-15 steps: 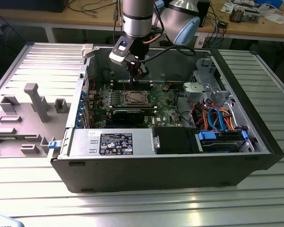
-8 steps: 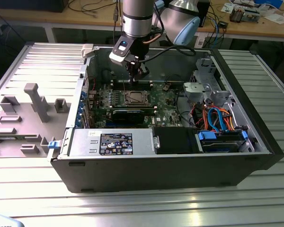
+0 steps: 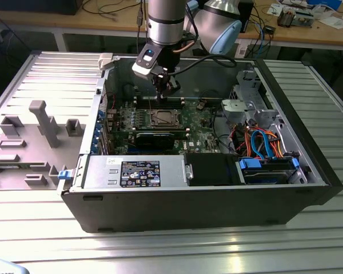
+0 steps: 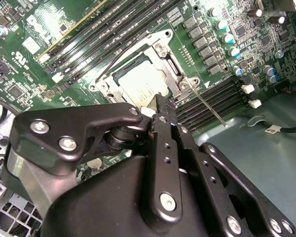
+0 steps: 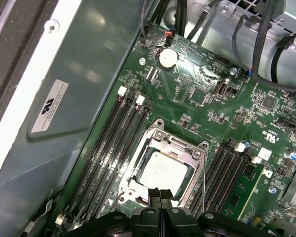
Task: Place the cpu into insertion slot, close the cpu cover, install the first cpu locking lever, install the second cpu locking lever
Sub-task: 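Install the first cpu locking lever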
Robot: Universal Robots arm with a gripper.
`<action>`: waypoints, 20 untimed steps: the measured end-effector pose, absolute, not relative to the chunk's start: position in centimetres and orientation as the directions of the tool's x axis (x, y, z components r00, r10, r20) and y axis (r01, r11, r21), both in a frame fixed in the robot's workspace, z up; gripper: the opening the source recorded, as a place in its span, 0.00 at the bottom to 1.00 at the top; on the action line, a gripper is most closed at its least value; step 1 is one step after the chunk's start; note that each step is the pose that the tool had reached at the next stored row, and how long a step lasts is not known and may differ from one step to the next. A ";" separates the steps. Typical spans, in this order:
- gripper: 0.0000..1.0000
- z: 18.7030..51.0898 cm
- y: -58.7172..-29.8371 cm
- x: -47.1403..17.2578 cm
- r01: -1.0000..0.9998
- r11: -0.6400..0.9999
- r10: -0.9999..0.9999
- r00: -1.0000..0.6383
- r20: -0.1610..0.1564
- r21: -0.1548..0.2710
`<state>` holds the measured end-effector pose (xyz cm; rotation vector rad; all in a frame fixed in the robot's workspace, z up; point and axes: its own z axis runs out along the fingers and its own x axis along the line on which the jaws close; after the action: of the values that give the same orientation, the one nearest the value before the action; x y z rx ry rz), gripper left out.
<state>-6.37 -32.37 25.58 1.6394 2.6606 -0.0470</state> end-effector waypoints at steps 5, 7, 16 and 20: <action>0.11 25.6 -32.4 -6.4 0.887 0.462 0.886 -0.463 -0.030 -0.017; 0.11 25.6 -32.4 -6.4 0.883 0.470 0.882 -0.470 -0.030 -0.017; 0.11 25.6 -32.4 -6.4 0.874 0.486 0.873 -0.486 -0.030 -0.017; 0.11 25.6 -32.4 -6.4 0.873 0.488 0.872 -0.489 -0.030 -0.017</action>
<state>-6.37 -32.37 25.58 1.5800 2.6955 -0.0464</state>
